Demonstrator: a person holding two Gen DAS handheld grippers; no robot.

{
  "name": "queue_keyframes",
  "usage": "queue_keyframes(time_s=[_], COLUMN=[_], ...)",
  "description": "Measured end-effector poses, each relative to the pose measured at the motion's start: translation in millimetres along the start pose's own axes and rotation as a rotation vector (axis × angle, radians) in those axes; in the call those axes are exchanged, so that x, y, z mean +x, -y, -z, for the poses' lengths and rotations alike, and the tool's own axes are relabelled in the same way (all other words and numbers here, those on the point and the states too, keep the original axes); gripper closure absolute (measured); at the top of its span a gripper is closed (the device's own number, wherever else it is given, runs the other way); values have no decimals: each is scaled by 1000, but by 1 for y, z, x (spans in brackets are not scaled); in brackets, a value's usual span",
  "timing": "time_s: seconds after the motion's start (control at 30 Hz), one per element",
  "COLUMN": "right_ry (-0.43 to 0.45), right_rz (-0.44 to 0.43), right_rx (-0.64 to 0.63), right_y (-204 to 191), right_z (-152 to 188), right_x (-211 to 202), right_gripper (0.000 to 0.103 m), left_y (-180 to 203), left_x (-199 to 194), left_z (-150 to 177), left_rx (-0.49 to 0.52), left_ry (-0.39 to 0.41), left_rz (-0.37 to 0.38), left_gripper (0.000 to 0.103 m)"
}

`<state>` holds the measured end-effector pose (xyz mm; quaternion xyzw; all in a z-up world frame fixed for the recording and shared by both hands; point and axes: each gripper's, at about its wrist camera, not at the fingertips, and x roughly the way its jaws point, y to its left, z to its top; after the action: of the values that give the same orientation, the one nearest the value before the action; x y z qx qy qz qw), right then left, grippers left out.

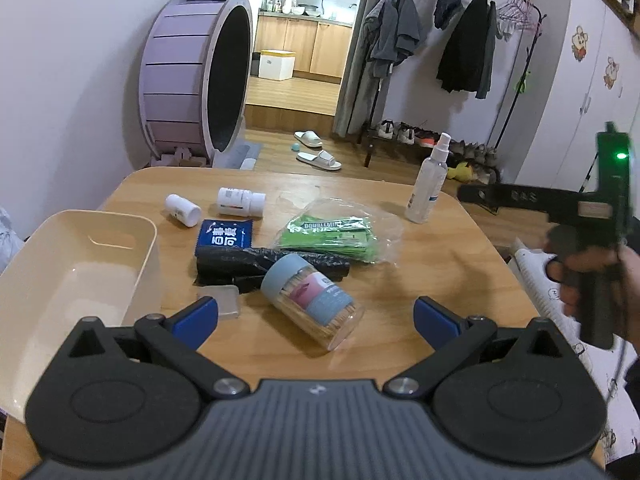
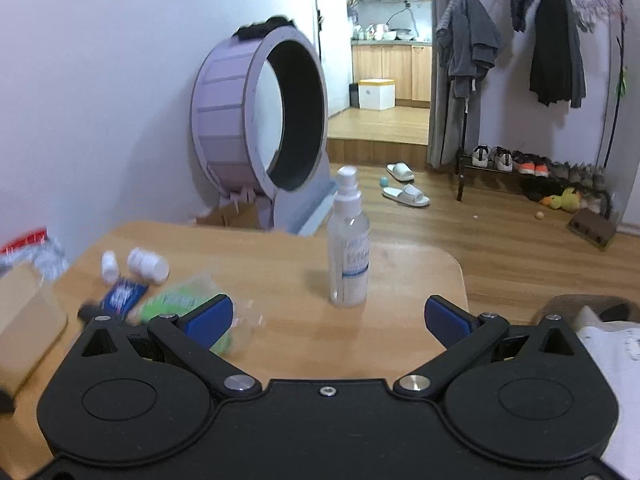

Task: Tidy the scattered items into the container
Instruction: 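Reach the right tool to the clear spray bottle and grasp it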

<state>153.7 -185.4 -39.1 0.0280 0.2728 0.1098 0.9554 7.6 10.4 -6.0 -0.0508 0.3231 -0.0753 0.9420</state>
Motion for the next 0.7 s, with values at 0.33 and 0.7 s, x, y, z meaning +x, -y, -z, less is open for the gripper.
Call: queue_keyframes(time_s=[0.33,0.7], right_ry=[78,68], right_rz=[-28,-31], right_rx=[-66,-81], right_y=[19,21], right_z=[-8,-14], right_x=[44,74], right_gripper=[0,31], left_y=[-15,-23], left_x=[0,-3], left_z=[-6,-10], left_rx=[-57,-89], left_ry=[56,92], left_rz=[-16,-23], left_gripper=[0,0])
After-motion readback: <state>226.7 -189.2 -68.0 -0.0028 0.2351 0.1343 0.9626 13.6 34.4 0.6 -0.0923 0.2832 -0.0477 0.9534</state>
